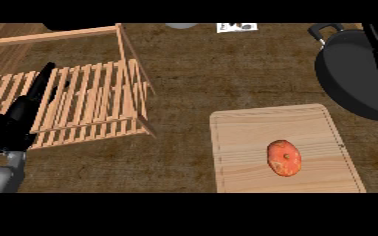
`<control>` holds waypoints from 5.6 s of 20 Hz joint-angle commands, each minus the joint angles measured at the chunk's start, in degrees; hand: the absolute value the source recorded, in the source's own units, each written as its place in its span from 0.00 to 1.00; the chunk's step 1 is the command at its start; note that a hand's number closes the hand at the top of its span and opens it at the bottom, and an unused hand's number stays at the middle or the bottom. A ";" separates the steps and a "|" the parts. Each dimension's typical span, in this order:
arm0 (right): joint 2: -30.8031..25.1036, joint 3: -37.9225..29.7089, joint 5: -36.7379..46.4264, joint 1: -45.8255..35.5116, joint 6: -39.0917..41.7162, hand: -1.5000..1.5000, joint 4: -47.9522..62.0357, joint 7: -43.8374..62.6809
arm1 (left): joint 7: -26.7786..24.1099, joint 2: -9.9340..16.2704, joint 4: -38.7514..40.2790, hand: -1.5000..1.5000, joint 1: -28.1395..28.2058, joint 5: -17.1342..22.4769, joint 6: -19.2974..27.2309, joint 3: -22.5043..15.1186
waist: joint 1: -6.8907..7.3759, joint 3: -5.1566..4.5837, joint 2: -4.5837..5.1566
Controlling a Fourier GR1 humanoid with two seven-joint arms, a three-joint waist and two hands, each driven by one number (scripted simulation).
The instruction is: Pick the squash from the cutting board and place it in the pot
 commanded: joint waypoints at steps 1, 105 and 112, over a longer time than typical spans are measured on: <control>1.82 -0.72 1.89 3.55 -1.49 1.00 0.55 -0.94 | -2.69 -1.88 1.46 0.50 1.48 0.32 0.13 2.20 | -1.51 -1.24 0.68; -10.38 29.91 53.68 30.88 -10.21 1.00 -27.13 14.38 | 12.45 -10.87 17.68 0.50 -22.11 -1.59 -7.02 15.28 | -1.93 -1.23 -1.90; -8.34 15.75 46.62 32.19 -17.80 1.00 -32.66 16.80 | 12.45 -10.73 19.77 0.50 -22.04 -1.22 -7.84 16.35 | -2.10 -1.23 -1.87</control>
